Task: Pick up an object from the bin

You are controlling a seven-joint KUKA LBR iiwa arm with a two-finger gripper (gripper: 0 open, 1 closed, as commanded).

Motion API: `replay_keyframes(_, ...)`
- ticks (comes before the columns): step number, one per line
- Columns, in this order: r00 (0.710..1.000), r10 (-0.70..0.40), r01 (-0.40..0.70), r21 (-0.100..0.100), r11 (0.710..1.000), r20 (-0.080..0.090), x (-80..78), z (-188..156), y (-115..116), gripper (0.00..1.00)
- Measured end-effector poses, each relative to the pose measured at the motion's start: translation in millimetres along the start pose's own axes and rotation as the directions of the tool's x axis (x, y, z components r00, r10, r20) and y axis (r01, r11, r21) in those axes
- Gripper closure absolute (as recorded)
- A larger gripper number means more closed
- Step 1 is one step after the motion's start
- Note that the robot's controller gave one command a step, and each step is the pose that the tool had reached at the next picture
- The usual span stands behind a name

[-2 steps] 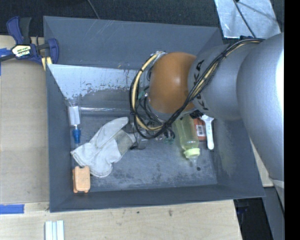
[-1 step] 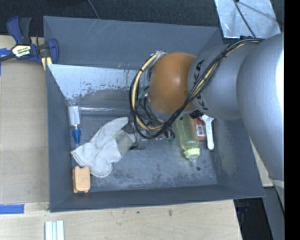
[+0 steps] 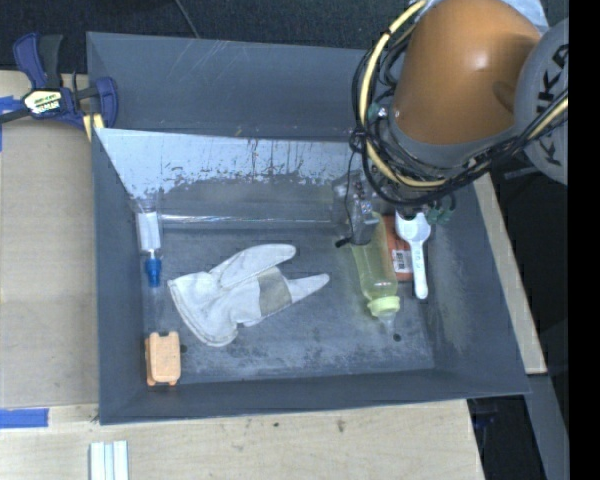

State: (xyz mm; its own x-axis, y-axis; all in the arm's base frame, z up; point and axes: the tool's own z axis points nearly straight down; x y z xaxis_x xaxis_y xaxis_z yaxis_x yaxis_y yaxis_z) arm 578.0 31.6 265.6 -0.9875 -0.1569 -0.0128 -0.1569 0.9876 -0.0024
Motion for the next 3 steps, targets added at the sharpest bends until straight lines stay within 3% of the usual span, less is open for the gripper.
replay_keyframes(1,1.0,-0.002,0.002,-0.002,1.0,-0.009,1.5,4.7,1.4,0.0)
replay_keyframes(2,1.0,-0.002,0.002,-0.002,1.0,-0.009,1.4,4.7,1.4,0.0)
replay_keyframes(3,0.998,-0.062,0.062,-0.001,0.998,-0.006,-14.3,34.5,22.4,0.0)
